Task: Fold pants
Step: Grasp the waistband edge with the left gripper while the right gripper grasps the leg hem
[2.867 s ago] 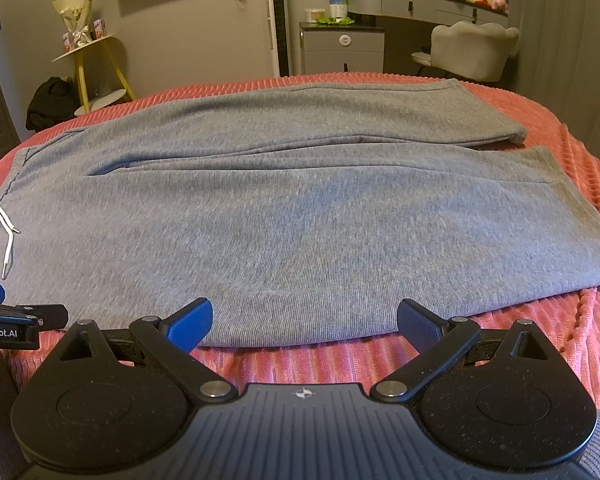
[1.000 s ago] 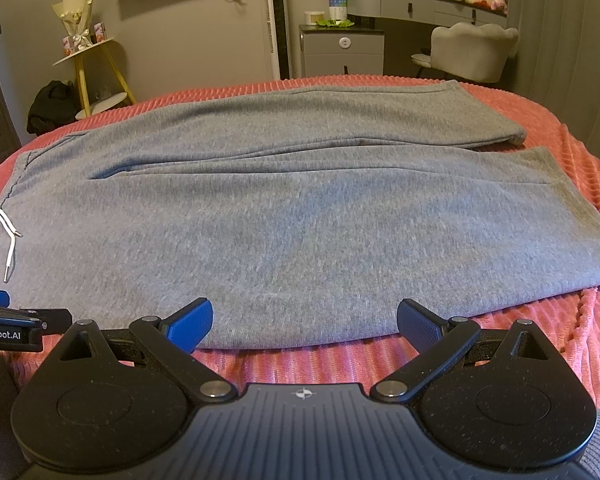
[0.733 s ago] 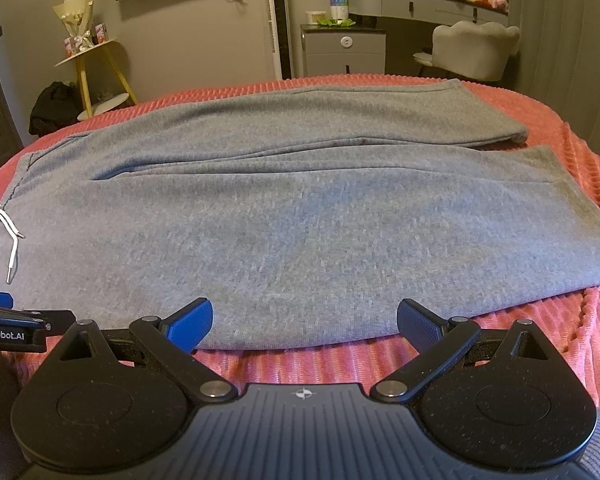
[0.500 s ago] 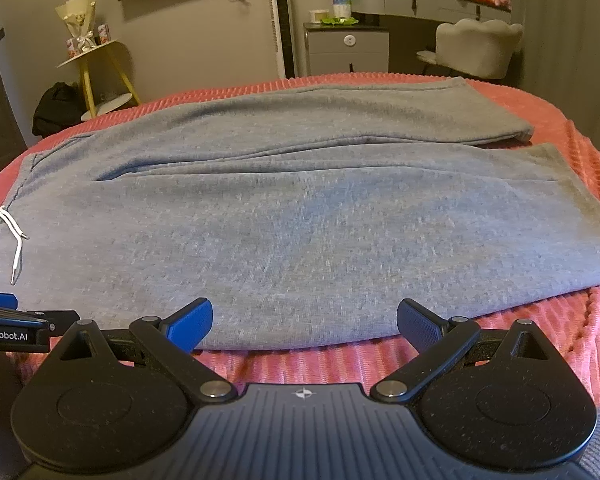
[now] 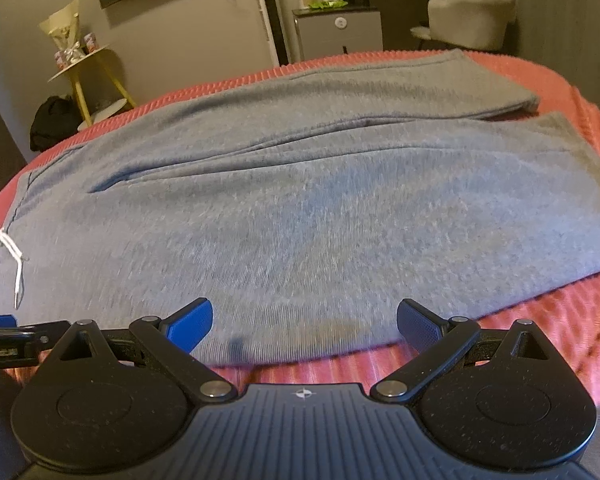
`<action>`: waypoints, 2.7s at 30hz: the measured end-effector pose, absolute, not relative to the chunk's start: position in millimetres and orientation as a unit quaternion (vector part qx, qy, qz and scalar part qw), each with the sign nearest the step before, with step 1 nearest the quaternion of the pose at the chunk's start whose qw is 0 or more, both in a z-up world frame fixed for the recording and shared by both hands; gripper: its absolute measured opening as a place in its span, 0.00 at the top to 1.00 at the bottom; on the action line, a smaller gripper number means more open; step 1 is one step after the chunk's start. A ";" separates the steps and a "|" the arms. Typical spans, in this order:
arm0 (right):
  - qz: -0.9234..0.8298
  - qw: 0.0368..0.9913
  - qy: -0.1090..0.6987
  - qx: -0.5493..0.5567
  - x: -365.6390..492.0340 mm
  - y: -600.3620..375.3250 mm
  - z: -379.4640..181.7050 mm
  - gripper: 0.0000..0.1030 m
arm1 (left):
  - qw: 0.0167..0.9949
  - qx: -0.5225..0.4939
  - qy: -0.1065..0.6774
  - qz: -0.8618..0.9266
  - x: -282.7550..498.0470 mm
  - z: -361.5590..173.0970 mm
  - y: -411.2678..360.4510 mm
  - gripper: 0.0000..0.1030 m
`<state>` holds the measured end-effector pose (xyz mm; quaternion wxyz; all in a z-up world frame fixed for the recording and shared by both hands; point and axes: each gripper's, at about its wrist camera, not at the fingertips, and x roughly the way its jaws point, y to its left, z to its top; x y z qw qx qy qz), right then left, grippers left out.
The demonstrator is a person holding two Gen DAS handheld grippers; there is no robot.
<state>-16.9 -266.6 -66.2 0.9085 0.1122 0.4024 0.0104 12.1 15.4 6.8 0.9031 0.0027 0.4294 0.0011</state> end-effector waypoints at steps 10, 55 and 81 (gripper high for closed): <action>0.019 0.860 0.493 0.131 41.0 -282.2 -95.4 0.03 | 0.925 -0.081 0.354 0.115 99.7 36.2 56.3 0.00; -0.218 0.834 0.278 0.424 64.1 -454.7 -104.1 0.94 | 0.927 -0.223 0.292 0.081 130.1 3.2 115.9 0.00; -0.181 0.819 0.209 0.502 87.1 -484.9 -136.0 0.87 | 0.785 -0.411 0.463 0.031 316.5 -55.3 152.9 0.93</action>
